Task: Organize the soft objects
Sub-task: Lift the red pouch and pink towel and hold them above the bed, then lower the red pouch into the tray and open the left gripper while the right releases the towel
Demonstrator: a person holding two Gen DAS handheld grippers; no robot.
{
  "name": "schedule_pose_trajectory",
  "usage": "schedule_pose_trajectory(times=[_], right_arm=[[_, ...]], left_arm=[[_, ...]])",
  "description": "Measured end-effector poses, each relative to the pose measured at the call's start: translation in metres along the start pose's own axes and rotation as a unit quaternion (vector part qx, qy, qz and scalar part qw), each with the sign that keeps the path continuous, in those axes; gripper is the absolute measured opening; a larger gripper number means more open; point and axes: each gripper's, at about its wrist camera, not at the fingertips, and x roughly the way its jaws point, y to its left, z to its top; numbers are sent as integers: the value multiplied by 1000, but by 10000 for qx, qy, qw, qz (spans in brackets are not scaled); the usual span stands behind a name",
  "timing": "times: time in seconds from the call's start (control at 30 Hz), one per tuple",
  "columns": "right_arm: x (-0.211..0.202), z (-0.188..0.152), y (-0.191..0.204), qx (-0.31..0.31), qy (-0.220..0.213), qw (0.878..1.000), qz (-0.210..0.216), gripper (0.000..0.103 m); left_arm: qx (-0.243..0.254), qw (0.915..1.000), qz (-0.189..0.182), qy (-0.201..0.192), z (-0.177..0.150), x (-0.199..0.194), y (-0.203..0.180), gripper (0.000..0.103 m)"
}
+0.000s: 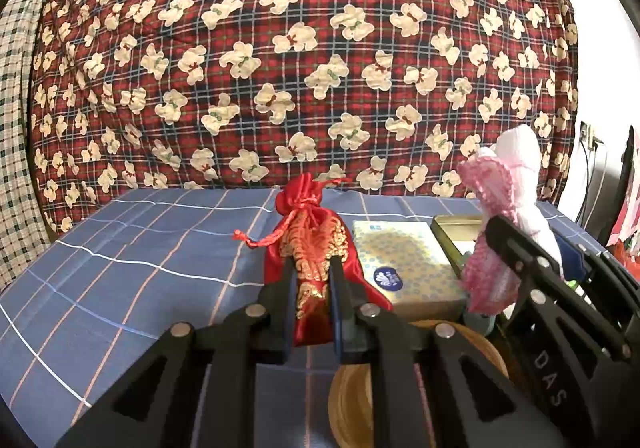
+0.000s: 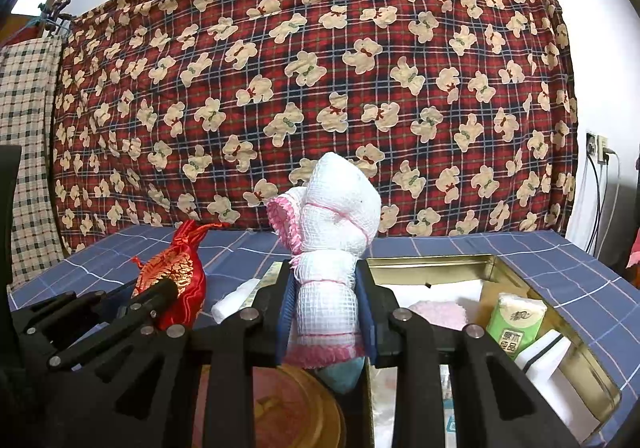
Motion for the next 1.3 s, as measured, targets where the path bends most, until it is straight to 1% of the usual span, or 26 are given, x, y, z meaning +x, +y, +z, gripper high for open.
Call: schedule_pose_trajectory(times=[0.47, 0.67, 0.83, 0.97, 1.1, 1.2, 1.27, 1.3], right_arm=[[-9, 0, -8, 14, -85, 9999, -89, 31], [-15, -1, -12, -119, -116, 9998, -91, 31], [-25, 6, -28, -156, -129, 9997, -109, 31], [-27, 22, -57, 31, 28, 10000, -45, 31], [-20, 33, -93, 77, 392, 9992, 15, 33], [-11, 38, -121, 158, 624, 9979, -54, 33], [-6, 39, -136, 123, 781, 9968, -119, 33], [-5, 38, -144, 158, 867, 9961, -92, 33]], left_arm=[[20, 9999, -100, -118, 1, -6, -9, 12], [32, 9995, -301, -2, -1, -7, -17, 12], [102, 9988, -469, 39, 4, -13, -29, 12], [142, 9974, -696, 135, 18, -17, -43, 12], [244, 9936, -1055, 328, 30, -21, -64, 12], [463, 9887, -1356, 449, 32, -26, -90, 12], [516, 9829, -1648, 642, 31, -25, -106, 12], [580, 9808, -1721, 711, 29, -25, -115, 12]])
